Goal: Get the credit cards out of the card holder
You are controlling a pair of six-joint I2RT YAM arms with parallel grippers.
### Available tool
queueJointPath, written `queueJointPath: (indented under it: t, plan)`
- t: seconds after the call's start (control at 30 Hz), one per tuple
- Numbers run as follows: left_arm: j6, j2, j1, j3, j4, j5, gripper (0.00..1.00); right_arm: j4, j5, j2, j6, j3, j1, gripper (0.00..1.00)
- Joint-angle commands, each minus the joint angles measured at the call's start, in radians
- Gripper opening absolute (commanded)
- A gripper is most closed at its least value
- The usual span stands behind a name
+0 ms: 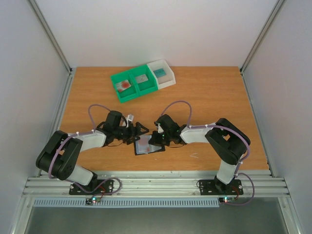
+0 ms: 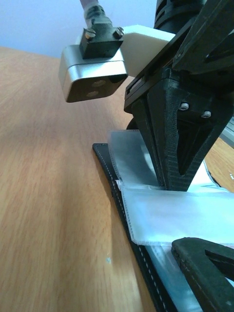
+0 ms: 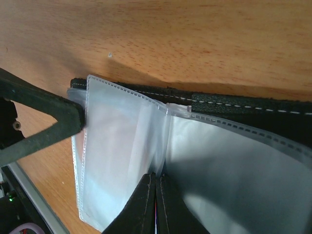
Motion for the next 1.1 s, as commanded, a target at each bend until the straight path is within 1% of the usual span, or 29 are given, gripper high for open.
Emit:
queueJointPath:
  t: [0.0,0.2,0.43,0.57,0.73,0.93,1.07]
  plan:
    - [-0.012,0.034,-0.039,0.003,0.046,-0.022,0.93,-0.005,0.049,0.043,0.007,-0.021,-0.002,0.05]
    - [-0.048,0.029,-0.071,0.008,0.080,-0.015,0.92,0.007,0.048,0.043,0.012,-0.024,-0.002,0.05]
    - [-0.124,0.012,-0.102,-0.009,0.167,0.000,0.93,0.039,0.038,0.032,0.015,-0.042,-0.002,0.08]
    - [-0.137,0.026,-0.118,0.004,0.182,-0.001,0.93,0.047,0.064,0.000,0.020,-0.061,-0.002,0.10]
    - [-0.147,0.015,-0.126,0.012,0.185,0.000,0.92,0.040,0.109,-0.056,0.015,-0.081,-0.002,0.14]
    - [-0.148,0.007,-0.134,0.021,0.179,-0.010,0.92,0.031,0.138,-0.085,0.024,-0.101,-0.003,0.22]
    - [-0.149,0.012,-0.151,0.034,0.173,-0.018,0.92,0.033,0.153,-0.102,0.026,-0.110,-0.002,0.23]
